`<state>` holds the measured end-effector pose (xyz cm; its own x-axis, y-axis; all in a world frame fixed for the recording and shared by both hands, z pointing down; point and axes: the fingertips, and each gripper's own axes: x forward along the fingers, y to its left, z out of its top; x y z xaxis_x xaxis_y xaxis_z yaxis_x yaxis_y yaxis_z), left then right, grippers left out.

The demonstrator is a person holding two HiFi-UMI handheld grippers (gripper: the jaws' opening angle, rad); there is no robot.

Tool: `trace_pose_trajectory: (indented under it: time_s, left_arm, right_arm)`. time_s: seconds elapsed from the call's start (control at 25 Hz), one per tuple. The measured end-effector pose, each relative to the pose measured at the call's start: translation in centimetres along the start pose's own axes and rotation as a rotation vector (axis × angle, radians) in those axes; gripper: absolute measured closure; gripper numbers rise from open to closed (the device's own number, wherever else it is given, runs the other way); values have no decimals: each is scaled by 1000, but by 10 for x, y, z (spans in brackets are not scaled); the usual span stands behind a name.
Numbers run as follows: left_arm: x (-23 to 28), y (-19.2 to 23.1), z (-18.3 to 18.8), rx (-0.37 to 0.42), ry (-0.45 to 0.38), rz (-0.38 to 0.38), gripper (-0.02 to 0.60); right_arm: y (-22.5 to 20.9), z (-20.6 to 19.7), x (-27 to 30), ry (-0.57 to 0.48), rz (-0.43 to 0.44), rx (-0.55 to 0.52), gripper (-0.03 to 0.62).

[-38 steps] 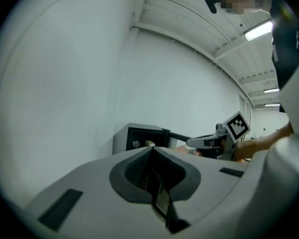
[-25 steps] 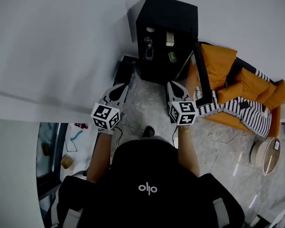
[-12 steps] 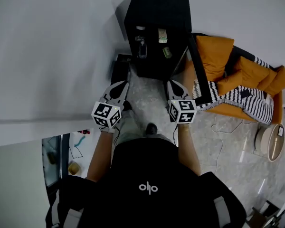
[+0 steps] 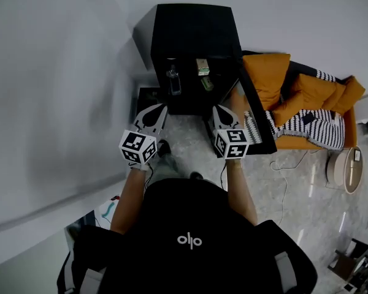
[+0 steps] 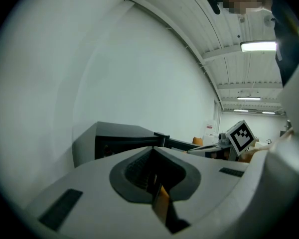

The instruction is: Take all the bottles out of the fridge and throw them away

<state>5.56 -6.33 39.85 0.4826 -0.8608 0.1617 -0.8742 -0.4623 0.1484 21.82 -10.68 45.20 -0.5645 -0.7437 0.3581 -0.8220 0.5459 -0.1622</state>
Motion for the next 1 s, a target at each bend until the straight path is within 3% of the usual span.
trace_pose_trajectory:
  time_s: [0.28,0.56,0.8,1.0]
  left_arm:
    - [40,62,13,-7,8,-96,575]
    - [65,93,10,-14,26,-174,577]
    - [83,101,2,-20,53,-200,575]
    - [102,99,2,-16,52,-180,575]
  right_arm:
    - [1,23,57,3,-88,9,592]
    - [-8,35,87,2,-174,14,592]
    - [-25,31,98,12,-209,22,592]
    - [-47,19,109,35,-198,23,592]
